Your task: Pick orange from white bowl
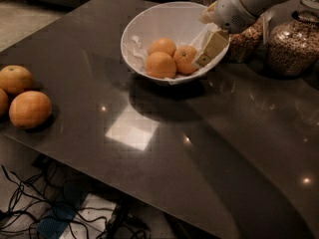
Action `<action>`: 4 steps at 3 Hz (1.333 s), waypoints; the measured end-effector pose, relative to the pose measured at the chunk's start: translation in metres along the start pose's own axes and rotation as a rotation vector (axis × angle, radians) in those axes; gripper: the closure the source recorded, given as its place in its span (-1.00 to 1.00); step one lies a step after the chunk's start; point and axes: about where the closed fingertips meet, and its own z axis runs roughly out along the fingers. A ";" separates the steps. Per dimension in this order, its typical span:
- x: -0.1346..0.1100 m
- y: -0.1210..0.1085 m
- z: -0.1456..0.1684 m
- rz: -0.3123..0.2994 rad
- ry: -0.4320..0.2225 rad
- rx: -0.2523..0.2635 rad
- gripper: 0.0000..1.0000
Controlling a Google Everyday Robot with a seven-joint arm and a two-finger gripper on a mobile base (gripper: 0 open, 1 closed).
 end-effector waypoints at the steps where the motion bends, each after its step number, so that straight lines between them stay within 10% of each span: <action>1: 0.001 -0.005 0.013 -0.007 0.014 -0.017 -0.54; 4: 0.017 -0.019 0.053 0.006 0.061 -0.073 -0.56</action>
Offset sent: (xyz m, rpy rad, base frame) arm 0.0319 0.0101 -0.0287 -0.0493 0.0501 0.0236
